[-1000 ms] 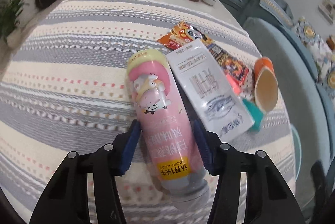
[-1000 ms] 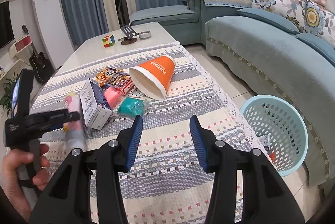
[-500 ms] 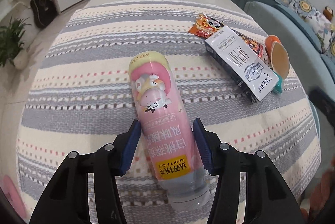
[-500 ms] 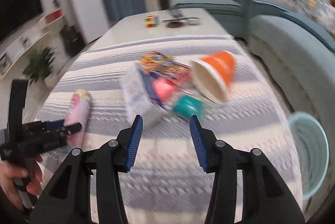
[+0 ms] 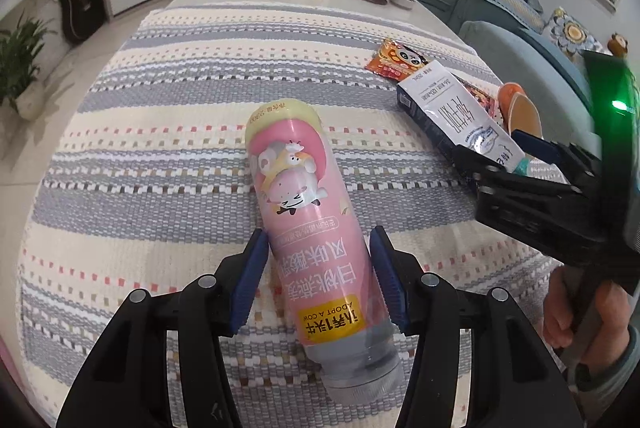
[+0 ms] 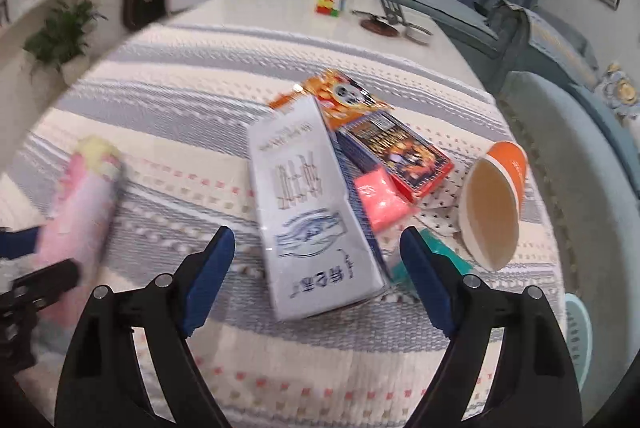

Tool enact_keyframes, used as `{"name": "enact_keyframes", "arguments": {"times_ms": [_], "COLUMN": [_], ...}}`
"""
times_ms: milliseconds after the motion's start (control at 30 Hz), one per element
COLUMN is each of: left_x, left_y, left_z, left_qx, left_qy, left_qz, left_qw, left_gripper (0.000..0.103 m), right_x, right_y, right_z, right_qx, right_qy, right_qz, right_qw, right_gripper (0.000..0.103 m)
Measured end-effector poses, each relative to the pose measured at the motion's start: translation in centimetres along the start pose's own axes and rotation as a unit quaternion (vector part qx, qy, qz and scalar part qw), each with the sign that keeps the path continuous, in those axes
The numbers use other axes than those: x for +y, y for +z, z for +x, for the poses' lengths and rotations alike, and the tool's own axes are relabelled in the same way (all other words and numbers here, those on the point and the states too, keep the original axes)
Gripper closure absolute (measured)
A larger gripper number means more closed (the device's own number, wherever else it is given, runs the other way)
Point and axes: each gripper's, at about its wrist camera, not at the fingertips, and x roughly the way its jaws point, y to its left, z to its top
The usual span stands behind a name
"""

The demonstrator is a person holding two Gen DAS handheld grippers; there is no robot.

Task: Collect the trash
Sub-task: 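Grasp the pink bottle with the left tool while the right tool grasps the white milk carton, then carry bottle and carton over the blue basket and open both tools to drop them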

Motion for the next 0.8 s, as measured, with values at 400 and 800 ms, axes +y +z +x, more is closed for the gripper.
{"name": "enact_keyframes", "arguments": {"times_ms": [400, 800], "left_x": [-0.9, -3.9], "left_y": [-0.3, -2.0], "left_z": [-0.1, -1.9], "left_qx": [-0.002, -0.009], "left_qy": [0.010, -0.044], "left_qz": [0.008, 0.071], "left_qw": [0.9999, 0.9965], "left_gripper": [0.053, 0.060], "right_x": [0.0, -6.3], "right_y": [-2.9, -9.1], "right_z": [-4.2, -6.2], "right_qx": [-0.004, 0.086], "right_qy": [0.070, 0.137], "right_qz": [-0.035, 0.052], "right_qw": [0.997, 0.985], "right_gripper": [0.054, 0.054]}}
